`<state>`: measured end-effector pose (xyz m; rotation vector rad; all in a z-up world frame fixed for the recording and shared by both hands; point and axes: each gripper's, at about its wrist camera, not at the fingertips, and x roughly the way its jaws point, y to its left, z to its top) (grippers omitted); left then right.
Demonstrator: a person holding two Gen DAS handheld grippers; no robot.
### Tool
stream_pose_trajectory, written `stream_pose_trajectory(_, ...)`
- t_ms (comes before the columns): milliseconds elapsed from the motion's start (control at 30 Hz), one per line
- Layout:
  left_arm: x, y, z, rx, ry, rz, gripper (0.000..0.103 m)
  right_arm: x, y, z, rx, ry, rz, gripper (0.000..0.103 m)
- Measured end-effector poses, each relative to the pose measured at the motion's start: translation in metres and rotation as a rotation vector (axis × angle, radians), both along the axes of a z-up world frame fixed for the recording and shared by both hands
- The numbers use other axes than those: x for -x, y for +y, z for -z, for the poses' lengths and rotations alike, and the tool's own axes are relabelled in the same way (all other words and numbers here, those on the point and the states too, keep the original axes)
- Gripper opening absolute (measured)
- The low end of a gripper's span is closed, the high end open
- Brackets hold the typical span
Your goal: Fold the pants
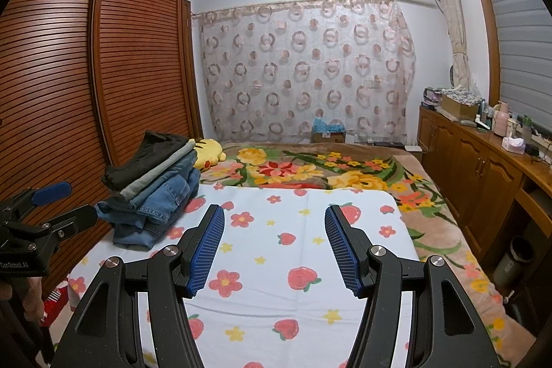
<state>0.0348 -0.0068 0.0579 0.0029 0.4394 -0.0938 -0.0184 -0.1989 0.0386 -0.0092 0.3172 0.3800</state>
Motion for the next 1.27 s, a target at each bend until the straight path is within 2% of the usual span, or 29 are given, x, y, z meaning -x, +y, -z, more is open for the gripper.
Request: stream_pose_trajectory(1267,0.0005,0.0025,0.0013,0.004,-0.004,-0.001,0.103,-0.0028,-0.0041,-0.0009,0.010,-0.005,0.003,0.063)
